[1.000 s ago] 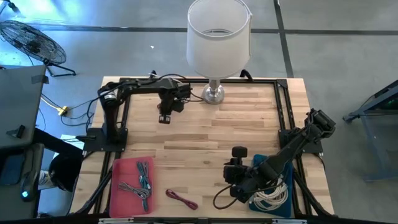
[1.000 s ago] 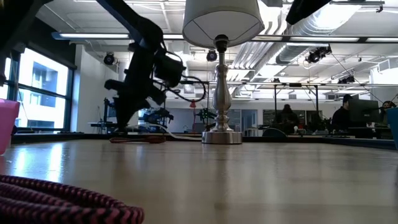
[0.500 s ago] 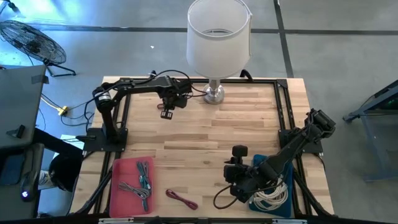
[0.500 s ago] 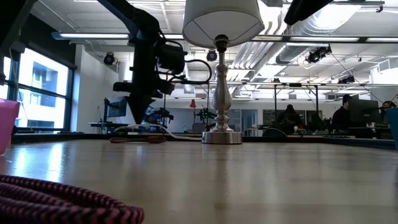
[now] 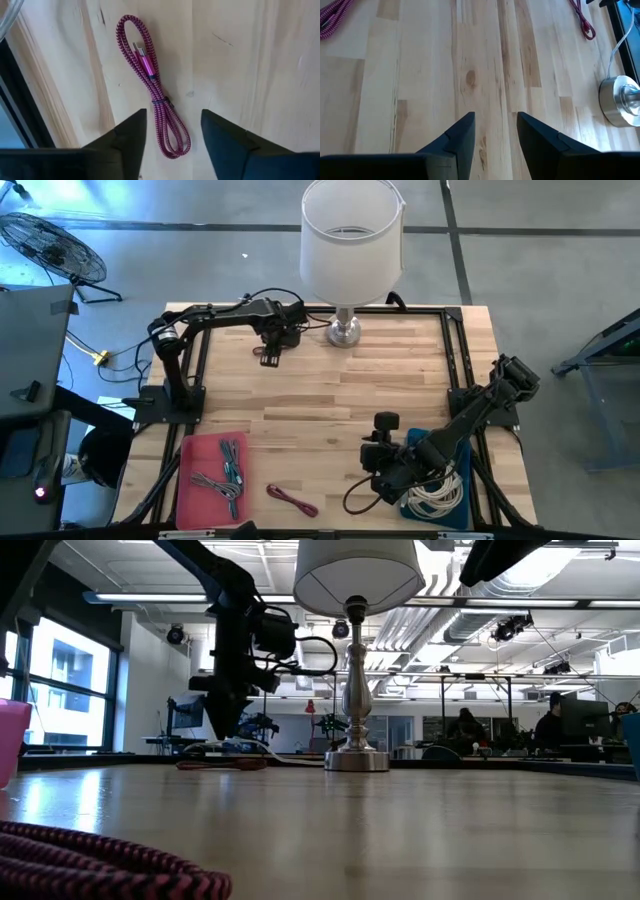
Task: Pick & Place USB Port
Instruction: Put the top red USB cable into the pink bin
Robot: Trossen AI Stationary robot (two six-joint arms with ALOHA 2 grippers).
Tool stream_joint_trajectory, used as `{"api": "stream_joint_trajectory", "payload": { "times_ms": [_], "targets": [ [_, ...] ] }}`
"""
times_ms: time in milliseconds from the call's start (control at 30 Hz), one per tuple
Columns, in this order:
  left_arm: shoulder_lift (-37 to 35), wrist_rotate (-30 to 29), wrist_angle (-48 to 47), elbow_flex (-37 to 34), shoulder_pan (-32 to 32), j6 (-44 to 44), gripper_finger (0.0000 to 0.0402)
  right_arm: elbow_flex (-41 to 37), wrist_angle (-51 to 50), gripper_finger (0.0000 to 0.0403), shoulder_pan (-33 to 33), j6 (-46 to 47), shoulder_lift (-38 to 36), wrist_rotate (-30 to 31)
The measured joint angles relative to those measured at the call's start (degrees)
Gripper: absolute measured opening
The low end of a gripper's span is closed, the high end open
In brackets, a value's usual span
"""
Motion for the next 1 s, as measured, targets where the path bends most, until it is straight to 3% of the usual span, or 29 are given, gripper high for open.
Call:
{"api": "stream_joint_trajectory", "payload": {
  "times_ms": [167, 333, 1000],
  "targets": [
    [-0.02, 0.23, 0.35, 0.00, 0.07, 0.06, 0.0204, 0.00, 0.03, 0.0138, -0.02, 0.14, 0.00, 0.00],
    [0.52, 4.05, 1.32, 0.11, 1.37, -0.43, 0.0205, 0.00, 0.12, 0.0138, 0.00, 0.55, 0.00, 0.00],
    [4.70, 6.16, 4.08, 0.09, 4.22, -1.93, 0.0205, 0.00, 0.20, 0.0138, 0.00, 0.55, 0.00, -0.12]
  ]
}}
